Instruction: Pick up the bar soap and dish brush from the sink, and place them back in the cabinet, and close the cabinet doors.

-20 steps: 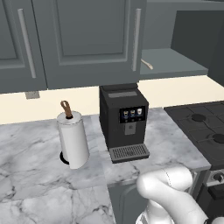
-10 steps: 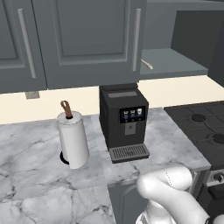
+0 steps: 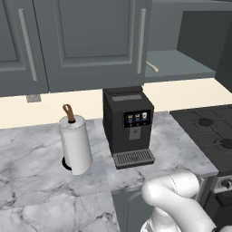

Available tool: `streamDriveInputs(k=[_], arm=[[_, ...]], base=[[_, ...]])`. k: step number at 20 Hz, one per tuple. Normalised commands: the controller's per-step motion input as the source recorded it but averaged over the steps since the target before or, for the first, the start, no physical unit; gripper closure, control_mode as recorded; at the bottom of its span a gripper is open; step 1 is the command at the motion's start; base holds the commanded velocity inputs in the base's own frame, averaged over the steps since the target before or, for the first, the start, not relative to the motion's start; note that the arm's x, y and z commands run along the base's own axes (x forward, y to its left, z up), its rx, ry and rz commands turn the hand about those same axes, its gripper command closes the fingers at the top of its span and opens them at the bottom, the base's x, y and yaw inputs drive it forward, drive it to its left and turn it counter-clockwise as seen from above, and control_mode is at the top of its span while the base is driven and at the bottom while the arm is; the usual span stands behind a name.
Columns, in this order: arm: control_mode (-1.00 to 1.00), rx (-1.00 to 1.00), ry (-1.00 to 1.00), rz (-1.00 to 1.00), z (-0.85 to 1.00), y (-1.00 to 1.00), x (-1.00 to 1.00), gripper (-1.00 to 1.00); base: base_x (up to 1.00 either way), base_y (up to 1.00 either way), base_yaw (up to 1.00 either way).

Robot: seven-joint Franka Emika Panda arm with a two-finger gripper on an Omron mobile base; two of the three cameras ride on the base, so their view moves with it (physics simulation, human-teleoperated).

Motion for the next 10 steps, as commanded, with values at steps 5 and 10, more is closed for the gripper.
streamDriveInputs(k=[5,10], arm=[[-1.0,0.03,0.0,0.03,0.0,0.46,0.4,-1.0],[-1.0,0.1,0.0,0.05,0.0,0.33,0.33,-1.0]], base=[[0.0,0.0,0.0],[0.0,0.0,0.0]])
